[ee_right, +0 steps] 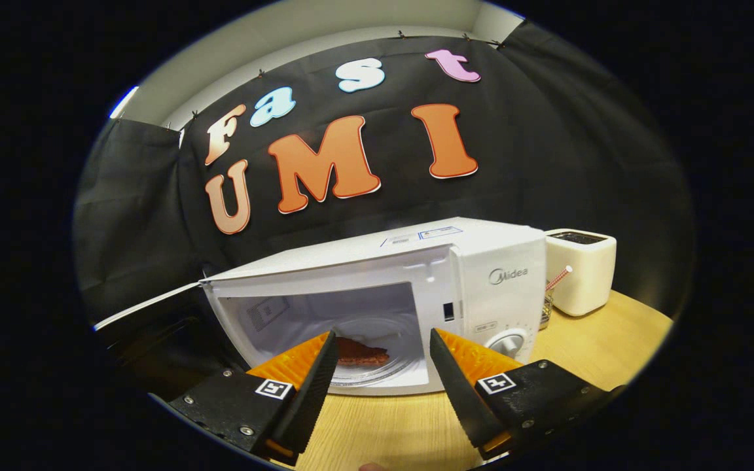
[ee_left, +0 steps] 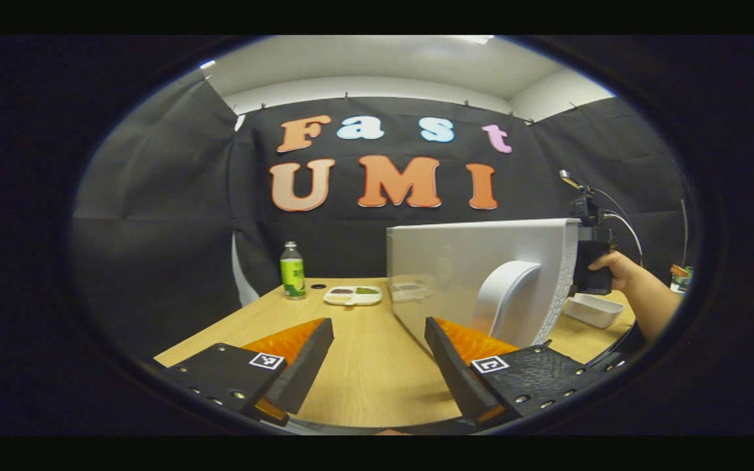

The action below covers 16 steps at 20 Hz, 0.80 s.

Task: Open the microwave oven with the left hand, put the food in, and close the microwave oven.

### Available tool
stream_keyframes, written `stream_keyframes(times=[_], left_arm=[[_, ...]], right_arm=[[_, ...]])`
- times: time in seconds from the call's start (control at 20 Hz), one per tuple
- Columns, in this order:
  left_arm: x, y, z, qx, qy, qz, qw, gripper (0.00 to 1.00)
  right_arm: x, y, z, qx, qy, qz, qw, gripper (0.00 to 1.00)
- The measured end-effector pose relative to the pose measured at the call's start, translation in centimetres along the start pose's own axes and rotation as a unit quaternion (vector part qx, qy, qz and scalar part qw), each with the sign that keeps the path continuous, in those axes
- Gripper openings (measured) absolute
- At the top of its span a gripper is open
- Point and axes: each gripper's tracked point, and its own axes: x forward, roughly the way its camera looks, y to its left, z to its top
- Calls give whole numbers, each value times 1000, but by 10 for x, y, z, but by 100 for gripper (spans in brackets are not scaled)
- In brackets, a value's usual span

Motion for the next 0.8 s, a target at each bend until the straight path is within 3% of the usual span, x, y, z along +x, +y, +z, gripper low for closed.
stream_keyframes(times=[0.15,0.45,0.55,0.6,0.7,0.8], left_arm=[[16,-30,3,4,-3,-28,1000,88],[43,-95,-1,32,2,-77,997,88],[53,-121,-2,29,3,-101,994,80],[57,-133,0,28,1,-111,993,65],[67,-157,-1,36,0,-130,991,57],[77,-174,0,48,-2,-133,990,41]], right_arm=[[-27,-16,12,-34,-10,5,999,90],[-71,-45,34,-42,-31,16,998,90],[-81,-53,34,-57,-31,17,998,91],[-86,-59,33,-63,-28,13,998,91],[-94,-71,34,-69,-28,7,997,91],[-101,-79,37,-69,-30,5,997,91]])
